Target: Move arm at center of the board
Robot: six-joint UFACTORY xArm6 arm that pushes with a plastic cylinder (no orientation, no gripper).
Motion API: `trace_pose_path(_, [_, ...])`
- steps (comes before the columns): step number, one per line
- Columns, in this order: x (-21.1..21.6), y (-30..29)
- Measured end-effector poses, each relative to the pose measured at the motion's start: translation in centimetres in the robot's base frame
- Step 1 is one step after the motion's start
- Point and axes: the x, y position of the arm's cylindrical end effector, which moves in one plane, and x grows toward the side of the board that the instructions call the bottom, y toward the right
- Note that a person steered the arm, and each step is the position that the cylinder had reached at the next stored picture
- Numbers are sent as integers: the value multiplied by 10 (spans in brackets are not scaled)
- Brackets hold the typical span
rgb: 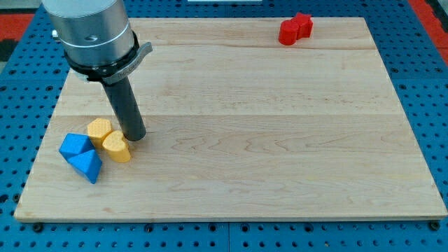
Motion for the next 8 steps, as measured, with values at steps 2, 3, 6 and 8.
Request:
trace_pose_path(2, [-23,20])
trace_pose_path(3, [-84,69])
trace_pose_path(6, [-91,84])
trace_pose_path(8, [-91,88])
